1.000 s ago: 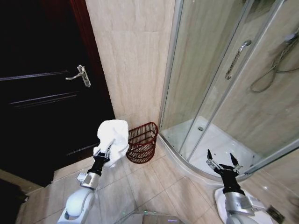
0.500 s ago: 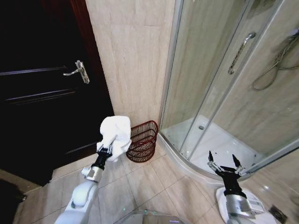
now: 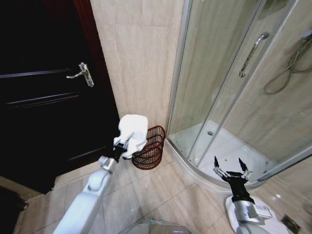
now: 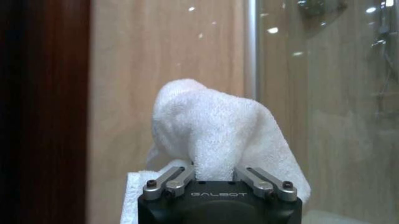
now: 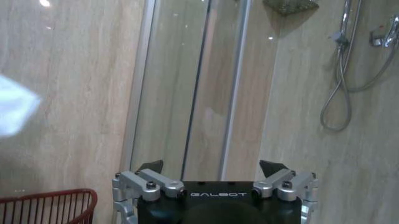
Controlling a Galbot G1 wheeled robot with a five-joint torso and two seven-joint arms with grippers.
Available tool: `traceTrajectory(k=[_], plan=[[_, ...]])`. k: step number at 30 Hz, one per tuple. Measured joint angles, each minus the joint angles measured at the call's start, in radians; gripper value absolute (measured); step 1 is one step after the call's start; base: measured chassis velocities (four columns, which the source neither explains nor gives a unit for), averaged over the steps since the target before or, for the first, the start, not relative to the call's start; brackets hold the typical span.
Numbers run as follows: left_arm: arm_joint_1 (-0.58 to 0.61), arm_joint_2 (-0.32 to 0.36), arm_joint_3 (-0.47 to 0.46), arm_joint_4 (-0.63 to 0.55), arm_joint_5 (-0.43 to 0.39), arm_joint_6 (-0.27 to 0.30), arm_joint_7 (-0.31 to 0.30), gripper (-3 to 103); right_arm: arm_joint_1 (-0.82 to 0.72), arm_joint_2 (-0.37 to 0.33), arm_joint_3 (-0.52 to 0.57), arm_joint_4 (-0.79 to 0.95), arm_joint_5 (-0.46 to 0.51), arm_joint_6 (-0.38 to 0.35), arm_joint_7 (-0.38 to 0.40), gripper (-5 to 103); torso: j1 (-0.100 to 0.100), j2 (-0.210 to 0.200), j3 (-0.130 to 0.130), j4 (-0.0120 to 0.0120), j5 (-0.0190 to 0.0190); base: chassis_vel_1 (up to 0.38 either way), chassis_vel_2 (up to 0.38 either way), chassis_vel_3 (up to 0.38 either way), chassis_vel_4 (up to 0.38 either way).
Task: Discard the used towel into the hamper.
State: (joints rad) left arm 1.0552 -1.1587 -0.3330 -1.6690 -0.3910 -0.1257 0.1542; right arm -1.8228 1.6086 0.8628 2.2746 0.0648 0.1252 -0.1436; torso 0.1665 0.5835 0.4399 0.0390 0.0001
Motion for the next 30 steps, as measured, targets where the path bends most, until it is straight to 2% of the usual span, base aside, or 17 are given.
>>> traceTrajectory(k=[3,4,7,9,12,13,15,17,20,21,23,26,30], plan=[[-0.158,-0.016,0.103,0.125,0.019,0.002,-0.019,14,-0.004,0.000,0.005,-0.007,0.000,0.004,0.000,100,0.001,0.001,0.001,-0.0003,0.0000,0.000,0.000,0.000,0.000],[-0.158,-0.016,0.103,0.125,0.019,0.002,-0.019,14,-0.004,0.000,0.005,-0.007,0.000,0.004,0.000,100,0.001,0.001,0.001,-0.0003,0.0000,0.000,0.000,0.000,0.000],[-0.297,-0.029,0.219,0.258,0.025,0.013,-0.023,14,-0.014,0.000,0.017,-0.013,0.013,0.015,0.000,100,0.001,0.003,0.002,0.0000,0.0000,0.000,0.000,0.000,0.000],[-0.323,-0.027,0.247,0.281,0.024,0.023,-0.021,14,-0.015,0.000,0.020,-0.014,0.018,0.016,0.001,100,0.001,0.003,0.002,-0.0001,-0.0001,0.000,0.000,0.000,0.000],[-0.418,0.024,0.364,0.328,0.007,0.146,0.009,14,-0.022,0.000,0.034,-0.020,0.035,0.032,0.005,100,0.002,0.004,0.002,-0.0002,0.0000,0.000,0.000,0.000,0.000],[-0.418,0.024,0.364,0.328,0.007,0.146,0.009,14,-0.022,0.000,0.034,-0.020,0.035,0.032,0.005,100,0.002,0.004,0.002,-0.0002,0.0000,0.000,0.000,0.000,0.000],[-0.477,0.054,0.416,0.353,0.014,0.241,0.047,14,-0.029,0.000,0.038,-0.020,0.049,0.048,0.008,100,0.002,0.005,0.003,0.0005,0.0000,0.000,0.000,0.000,0.000],[-0.500,0.053,0.424,0.372,0.040,0.263,0.069,14,-0.032,0.000,0.039,-0.021,0.053,0.055,0.009,100,0.002,0.005,0.003,0.0006,0.0001,0.000,0.000,0.000,0.000],[-0.562,0.013,0.428,0.467,0.138,0.283,0.140,14,-0.041,0.000,0.040,-0.038,0.063,0.079,0.011,100,0.002,0.006,0.003,0.0001,-0.0002,0.000,0.000,0.000,0.000],[-0.562,0.013,0.428,0.467,0.138,0.283,0.140,14,-0.041,0.000,0.040,-0.038,0.063,0.079,0.011,100,0.002,0.006,0.003,0.0001,-0.0002,0.000,0.000,0.000,0.000],[-0.594,-0.022,0.440,0.541,0.182,0.283,0.160,14,-0.044,0.000,0.041,-0.051,0.063,0.088,0.011,100,0.003,0.006,0.004,-0.0002,0.0001,0.000,0.000,0.000,0.000],[-0.610,-0.049,0.444,0.591,0.228,0.283,0.164,14,-0.045,0.000,0.041,-0.052,0.065,0.090,0.012,100,0.003,0.006,0.004,-0.0002,-0.0001,0.000,0.000,0.000,0.000],[-0.616,-0.069,0.445,0.629,0.273,0.286,0.131,14,-0.042,0.000,0.042,-0.046,0.075,0.090,0.014,100,0.003,0.007,0.004,0.0000,-0.0001,0.000,0.000,0.000,0.000]])
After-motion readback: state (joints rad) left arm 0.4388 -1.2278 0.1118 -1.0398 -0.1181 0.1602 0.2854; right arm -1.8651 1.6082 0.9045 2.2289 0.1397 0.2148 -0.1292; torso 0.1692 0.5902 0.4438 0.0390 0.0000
